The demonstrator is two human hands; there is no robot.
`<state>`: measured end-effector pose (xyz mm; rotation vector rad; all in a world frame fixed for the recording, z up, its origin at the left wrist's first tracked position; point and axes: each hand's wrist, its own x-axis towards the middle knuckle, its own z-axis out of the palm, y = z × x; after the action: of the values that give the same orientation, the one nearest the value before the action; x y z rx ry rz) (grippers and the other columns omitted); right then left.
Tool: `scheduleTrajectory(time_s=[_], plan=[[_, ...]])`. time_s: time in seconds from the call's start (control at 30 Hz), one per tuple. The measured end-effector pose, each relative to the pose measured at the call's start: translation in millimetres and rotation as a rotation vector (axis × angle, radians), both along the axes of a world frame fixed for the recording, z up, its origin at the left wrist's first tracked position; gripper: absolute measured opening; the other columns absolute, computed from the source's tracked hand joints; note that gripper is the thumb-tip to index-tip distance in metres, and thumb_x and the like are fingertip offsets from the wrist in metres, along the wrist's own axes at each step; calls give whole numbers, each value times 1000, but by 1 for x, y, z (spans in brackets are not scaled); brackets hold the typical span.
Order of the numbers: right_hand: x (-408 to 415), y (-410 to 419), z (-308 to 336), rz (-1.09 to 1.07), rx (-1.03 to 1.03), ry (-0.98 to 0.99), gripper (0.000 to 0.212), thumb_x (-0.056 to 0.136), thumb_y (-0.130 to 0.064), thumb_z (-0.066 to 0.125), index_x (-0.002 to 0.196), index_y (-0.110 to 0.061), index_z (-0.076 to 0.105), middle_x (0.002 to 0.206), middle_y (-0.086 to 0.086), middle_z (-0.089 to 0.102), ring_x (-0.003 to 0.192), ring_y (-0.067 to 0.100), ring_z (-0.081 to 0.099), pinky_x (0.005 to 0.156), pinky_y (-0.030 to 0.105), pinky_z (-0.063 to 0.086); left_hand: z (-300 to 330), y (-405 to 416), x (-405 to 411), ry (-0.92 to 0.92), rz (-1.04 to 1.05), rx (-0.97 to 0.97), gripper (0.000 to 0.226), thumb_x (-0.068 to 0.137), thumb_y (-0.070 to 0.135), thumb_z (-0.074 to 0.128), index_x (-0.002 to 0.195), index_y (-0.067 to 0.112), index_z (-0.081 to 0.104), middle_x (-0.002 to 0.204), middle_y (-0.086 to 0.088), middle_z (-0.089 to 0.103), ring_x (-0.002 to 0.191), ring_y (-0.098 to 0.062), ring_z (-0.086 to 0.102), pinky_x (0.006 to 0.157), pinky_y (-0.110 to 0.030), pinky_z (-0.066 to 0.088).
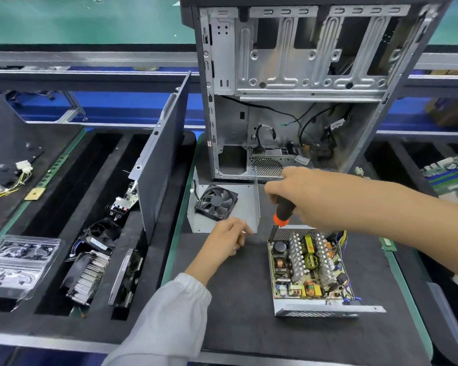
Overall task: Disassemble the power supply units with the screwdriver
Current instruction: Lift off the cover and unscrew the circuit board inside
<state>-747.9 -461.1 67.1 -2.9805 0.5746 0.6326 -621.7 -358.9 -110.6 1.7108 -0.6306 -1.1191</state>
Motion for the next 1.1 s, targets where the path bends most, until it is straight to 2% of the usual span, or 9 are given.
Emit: scheduleTrajectory(time_s=[0.17, 0.27, 0.37, 0.53, 0.6, 0.67, 0.7, 0.9, 1.1], plan=[[-1, -2, 7, 6, -13, -51, 18, 87, -12, 52, 98, -24, 45, 94, -1, 41, 68, 19, 51, 61, 37, 45, -9, 1, -15, -80, -56, 28, 16, 97, 4, 48, 92, 2, 64, 65, -5, 58, 44, -6, 39, 45, -17, 32], [-2, -5, 9, 12, -3, -71, 24, 87, -7, 54, 100, -25, 48, 90, -6, 44, 73, 20, 56, 64, 40, 50, -16, -1, -25, -324, -72, -58, 6, 87, 2, 65, 89, 4, 70, 62, 2, 52, 47, -1, 40, 53, -12, 33], [-5, -5, 10, 28, -20, -58, 22, 88, -10, 54, 102, -26, 46, 92, -2, 42, 78, 23, 55, 68, 42, 51, -22, -5, -37, -586, -99, -120, 14, 86, 10, 69, 97, 13, 76, 65, 12, 46, 60, -1, 48, 63, -13, 37], [-10, -4, 13, 20, -43, -30, 20, 91, -12, 53, 105, -23, 45, 94, 1, 41, 75, 23, 54, 66, 38, 48, -29, -10, -34, -1069, -395, -40, 27, 99, 24, 49, 118, 22, 68, 103, -2, 64, 100, -24, 60, 82, -38, 46], [-11, -4, 15, 9, -43, -23, 21, 91, -11, 53, 107, -23, 45, 96, 2, 41, 74, 23, 53, 65, 38, 46, -23, -15, -33, -1251, -477, -47, 20, 96, 22, 53, 107, 18, 69, 98, -4, 63, 91, -28, 63, 73, -38, 47], [-12, -3, 15, 8, -46, -24, 22, 91, -11, 53, 108, -23, 46, 97, 2, 41, 70, 20, 51, 62, 36, 44, -15, -18, -34, -1412, -555, -47, 4, 79, 16, 74, 80, 18, 70, 77, -1, 63, 65, -25, 66, 52, -30, 46], [-13, -4, 15, 10, -51, -26, 22, 91, -11, 53, 108, -23, 46, 96, 1, 41, 68, 18, 49, 60, 34, 43, -12, -19, -34, -1457, -594, -30, 11, 73, 15, 78, 73, 20, 69, 72, 1, 63, 57, -23, 65, 46, -27, 43], [-15, -7, 16, 8, -38, -36, 21, 91, -11, 54, 106, -23, 46, 95, 0, 43, 70, 19, 51, 59, 33, 41, -6, -23, -25, -1599, -747, 4, 34, 36, 18, 93, 54, 24, 64, 51, 6, 55, 36, -15, 53, 34, -18, 30], [-18, -9, 15, 18, -61, -33, 16, 93, -17, 53, 105, -24, 46, 98, 1, 42, 68, 18, 50, 47, 27, 27, -12, -20, -22, -1680, -796, -73, 35, 39, 14, 90, 57, 23, 61, 51, 5, 51, 35, -14, 47, 35, -22, 22]])
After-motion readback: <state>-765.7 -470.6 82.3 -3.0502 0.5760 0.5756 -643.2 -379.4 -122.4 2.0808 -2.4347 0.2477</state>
